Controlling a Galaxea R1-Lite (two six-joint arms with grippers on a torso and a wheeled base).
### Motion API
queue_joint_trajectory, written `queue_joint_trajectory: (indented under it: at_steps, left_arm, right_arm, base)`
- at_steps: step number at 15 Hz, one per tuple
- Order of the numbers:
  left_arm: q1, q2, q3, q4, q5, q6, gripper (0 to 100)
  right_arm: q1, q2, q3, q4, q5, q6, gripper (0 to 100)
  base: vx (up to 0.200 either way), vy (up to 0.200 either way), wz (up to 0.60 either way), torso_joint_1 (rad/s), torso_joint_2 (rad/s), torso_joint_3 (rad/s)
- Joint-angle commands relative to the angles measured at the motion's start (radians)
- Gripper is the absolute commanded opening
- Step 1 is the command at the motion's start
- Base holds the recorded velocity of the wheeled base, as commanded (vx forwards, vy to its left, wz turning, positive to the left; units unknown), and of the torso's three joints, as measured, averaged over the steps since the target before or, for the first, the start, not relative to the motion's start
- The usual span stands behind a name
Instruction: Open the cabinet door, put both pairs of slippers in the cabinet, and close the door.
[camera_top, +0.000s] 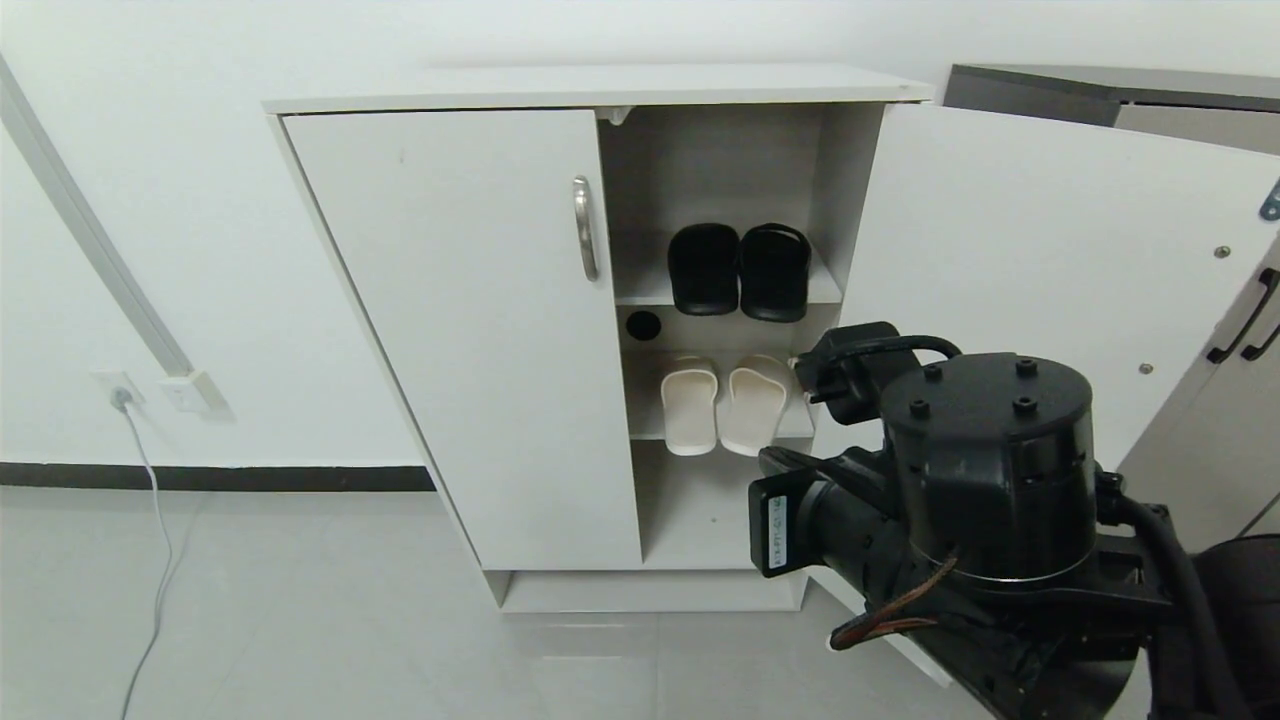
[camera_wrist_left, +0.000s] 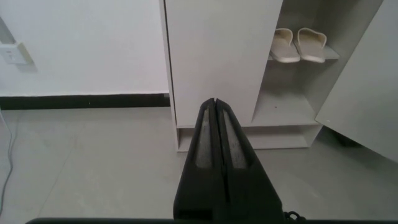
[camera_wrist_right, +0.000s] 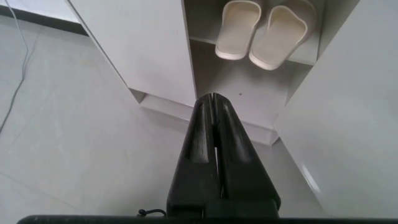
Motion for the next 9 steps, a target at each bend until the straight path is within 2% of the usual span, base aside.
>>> queue_joint_trajectory:
  at_steps: [1,9]
  left_arm:
    - [0.000,0.001,0.000,0.001,0.001,-0.001,0]
    - [0.000,0.001,0.000,0.000,0.001,-0.001,0]
  right_arm:
    - [0.000,0.003,0.001,0.001,0.000,0.000,0]
    - [0.000,0.005,0.006,0.001,0.000,-0.001,0]
  base:
    - [0.000,0.000,0.00,0.000,0.00,0.000]
    - [0.000,0.000,0.00,0.000,0.00,0.000]
